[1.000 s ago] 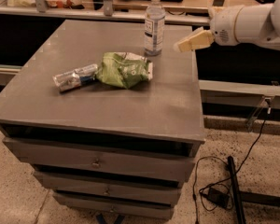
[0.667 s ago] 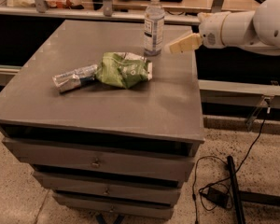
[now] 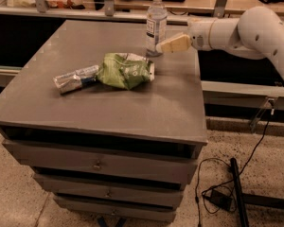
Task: Knock blue plastic bottle over
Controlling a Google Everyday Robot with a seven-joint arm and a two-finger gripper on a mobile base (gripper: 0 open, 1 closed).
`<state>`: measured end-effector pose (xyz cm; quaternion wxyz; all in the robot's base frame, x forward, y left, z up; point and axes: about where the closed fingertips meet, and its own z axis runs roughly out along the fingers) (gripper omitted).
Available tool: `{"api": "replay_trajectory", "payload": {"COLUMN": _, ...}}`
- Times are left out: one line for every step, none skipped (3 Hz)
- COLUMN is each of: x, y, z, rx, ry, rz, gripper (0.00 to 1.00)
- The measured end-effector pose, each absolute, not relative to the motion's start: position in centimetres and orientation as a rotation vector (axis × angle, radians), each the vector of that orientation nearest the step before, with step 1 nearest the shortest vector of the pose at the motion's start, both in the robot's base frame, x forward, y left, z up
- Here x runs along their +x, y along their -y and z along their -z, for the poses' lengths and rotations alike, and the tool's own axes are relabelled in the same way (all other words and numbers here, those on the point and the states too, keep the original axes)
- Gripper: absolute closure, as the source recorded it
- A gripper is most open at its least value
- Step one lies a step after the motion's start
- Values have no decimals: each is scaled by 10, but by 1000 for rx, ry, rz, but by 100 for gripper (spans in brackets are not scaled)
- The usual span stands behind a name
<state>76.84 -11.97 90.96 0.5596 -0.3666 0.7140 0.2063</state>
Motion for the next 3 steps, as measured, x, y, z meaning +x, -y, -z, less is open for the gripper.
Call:
{"api": "replay_trajectory", "payload": {"x": 786, "y": 103, "z": -910, "rx": -864, "ry": -1620, "rz": -530, "gripper": 0}}
{"api": "replay_trajectory", "payload": {"x": 800, "y": 87, "z": -918, "rx": -881, "ry": -1544, "rz": -555, "gripper": 4}}
{"api": "replay_trajectory", "payload": {"x": 809, "y": 80, "z": -923, "rx": -884, "ry": -1507, "rz": -561, "gripper": 25}}
